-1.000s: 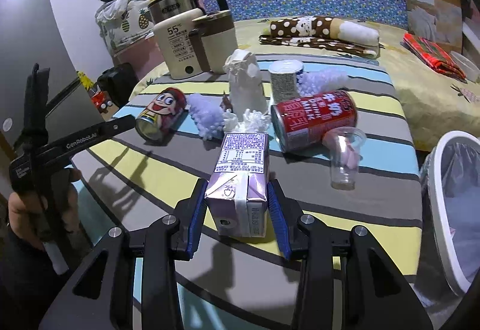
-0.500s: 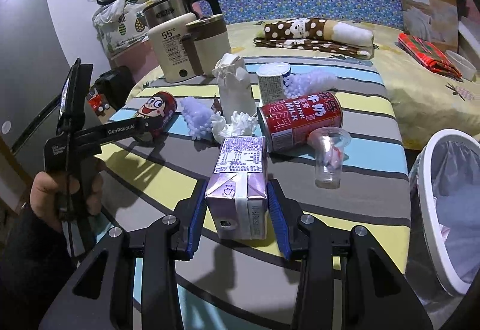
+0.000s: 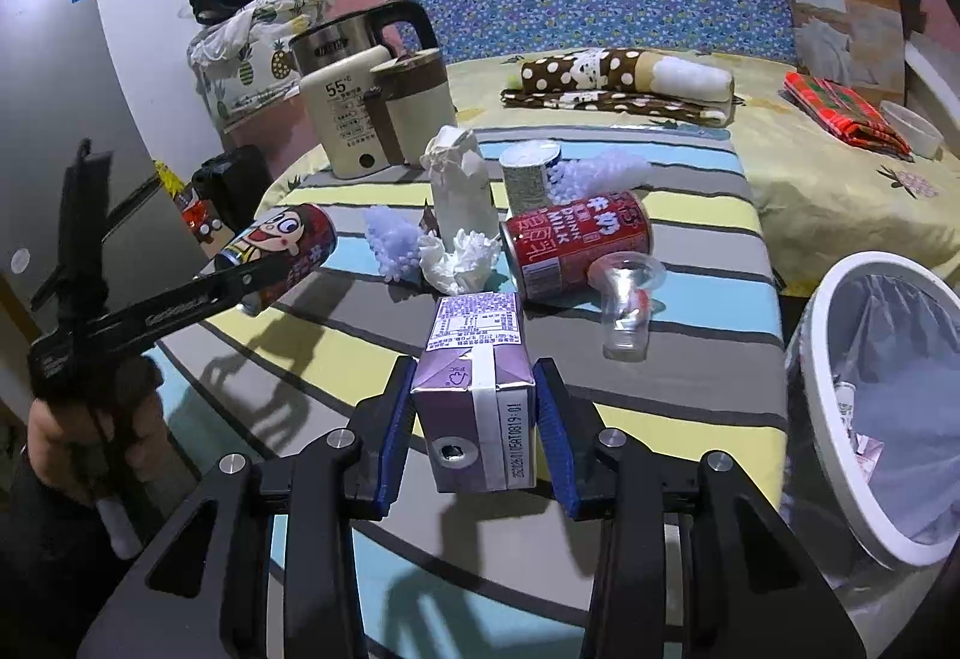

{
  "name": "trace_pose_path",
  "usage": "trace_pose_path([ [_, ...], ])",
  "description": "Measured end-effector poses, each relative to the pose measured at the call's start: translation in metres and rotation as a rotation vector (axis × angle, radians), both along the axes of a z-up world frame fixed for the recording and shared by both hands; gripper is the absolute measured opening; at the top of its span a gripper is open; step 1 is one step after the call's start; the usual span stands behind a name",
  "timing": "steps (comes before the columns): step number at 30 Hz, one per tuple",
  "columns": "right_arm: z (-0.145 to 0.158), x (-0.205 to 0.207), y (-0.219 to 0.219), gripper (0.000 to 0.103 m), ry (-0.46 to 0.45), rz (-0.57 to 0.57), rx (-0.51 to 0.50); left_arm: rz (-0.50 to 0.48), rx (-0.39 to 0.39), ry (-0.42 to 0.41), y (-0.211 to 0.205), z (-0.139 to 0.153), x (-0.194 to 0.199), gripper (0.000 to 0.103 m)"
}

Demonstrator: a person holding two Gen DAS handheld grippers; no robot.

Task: Collect trash
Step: 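Carry the carton and can over the white bin and open both tools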

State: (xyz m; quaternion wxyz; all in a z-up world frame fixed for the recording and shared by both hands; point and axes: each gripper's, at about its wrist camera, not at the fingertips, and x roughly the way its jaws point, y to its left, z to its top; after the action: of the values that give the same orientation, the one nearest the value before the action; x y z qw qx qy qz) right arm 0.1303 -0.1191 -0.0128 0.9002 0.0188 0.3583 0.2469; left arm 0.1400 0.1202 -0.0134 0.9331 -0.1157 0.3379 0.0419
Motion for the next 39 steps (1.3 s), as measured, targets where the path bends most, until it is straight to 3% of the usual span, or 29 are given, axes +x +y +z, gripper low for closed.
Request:
trace_pose_path([
  [13,0.015,-0.009,-0.038,0.041,-0.048,-0.094,0.020,-0.162,-0.012,-0.037,-0.065,0.024,-0.022,0.052],
  [39,0.019,-0.012,-0.162,0.041,-0.084,-0.440,0.029,-0.512,-0.013,-0.032,-0.230,0.035,0.015,0.052],
])
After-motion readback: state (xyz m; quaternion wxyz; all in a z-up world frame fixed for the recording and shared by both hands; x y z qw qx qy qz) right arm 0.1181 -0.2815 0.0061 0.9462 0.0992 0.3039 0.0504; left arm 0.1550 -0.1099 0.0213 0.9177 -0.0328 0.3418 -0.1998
